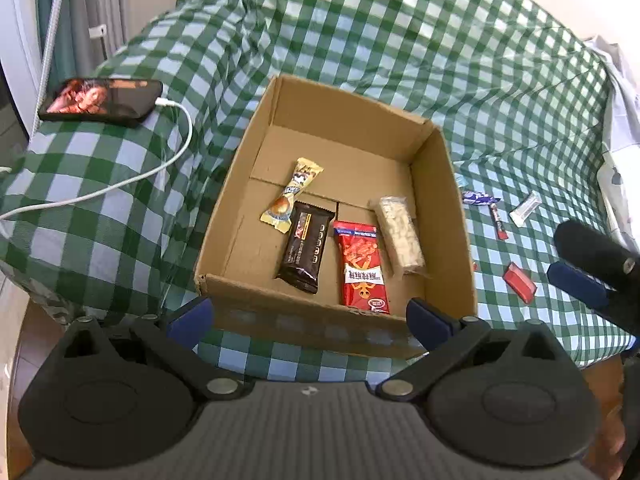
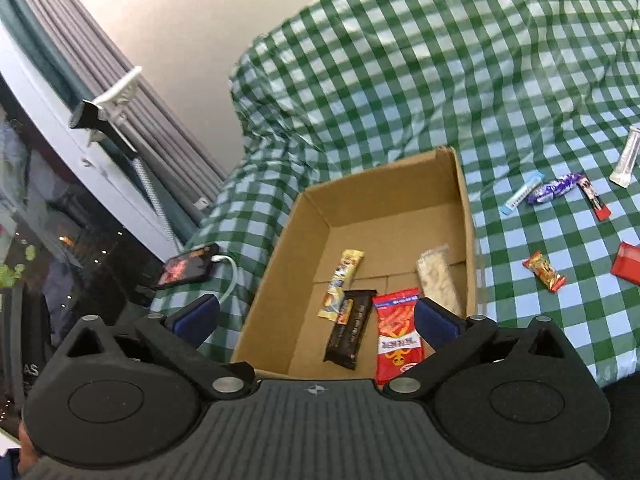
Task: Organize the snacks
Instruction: 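Move both tools back toward the small red pack and candy bars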
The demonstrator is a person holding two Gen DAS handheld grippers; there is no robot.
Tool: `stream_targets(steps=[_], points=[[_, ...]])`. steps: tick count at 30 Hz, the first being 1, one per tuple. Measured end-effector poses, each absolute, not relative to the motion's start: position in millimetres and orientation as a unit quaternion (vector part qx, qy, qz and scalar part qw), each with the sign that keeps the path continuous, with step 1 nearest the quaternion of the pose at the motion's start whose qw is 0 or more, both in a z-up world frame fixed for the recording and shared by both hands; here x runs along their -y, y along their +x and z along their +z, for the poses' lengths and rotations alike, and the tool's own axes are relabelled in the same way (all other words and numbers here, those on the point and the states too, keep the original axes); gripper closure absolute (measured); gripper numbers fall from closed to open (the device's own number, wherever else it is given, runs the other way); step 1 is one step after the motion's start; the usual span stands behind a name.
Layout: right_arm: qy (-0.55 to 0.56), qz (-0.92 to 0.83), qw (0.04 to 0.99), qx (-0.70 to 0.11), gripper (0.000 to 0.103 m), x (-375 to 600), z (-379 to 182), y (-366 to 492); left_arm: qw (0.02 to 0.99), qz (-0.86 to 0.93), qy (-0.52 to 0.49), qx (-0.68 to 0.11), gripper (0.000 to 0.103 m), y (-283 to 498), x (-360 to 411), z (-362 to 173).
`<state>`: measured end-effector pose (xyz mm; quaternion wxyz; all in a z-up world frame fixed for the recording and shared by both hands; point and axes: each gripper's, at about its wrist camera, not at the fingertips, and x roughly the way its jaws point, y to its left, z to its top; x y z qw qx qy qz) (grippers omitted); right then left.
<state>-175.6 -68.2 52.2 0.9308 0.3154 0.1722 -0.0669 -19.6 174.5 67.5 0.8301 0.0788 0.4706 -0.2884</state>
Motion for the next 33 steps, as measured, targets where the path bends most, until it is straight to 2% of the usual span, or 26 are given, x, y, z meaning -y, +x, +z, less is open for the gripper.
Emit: stream_targets(steps=[4, 14, 33], points=[[0.346, -0.047, 0.926, -0.140, 0.001, 64.6, 53.2, -199.3, 0.834, -0.291, 0.075, -0.463, 0.000, -33.2, -179.3, 77.0], [0.527, 0.063, 0.846, -0.058, 0.000, 82.9, 47.7, -235.8, 0.843, -0.308, 0.072, -0.435, 0.000, -73.2, -172.1, 102.9], [0.559, 0.070, 0.825, -0.049, 0.000, 94.8, 37.6, -249.7, 0.839, -0.284, 0.068, -0.459, 0.000, -69.1, -155.5, 98.0]])
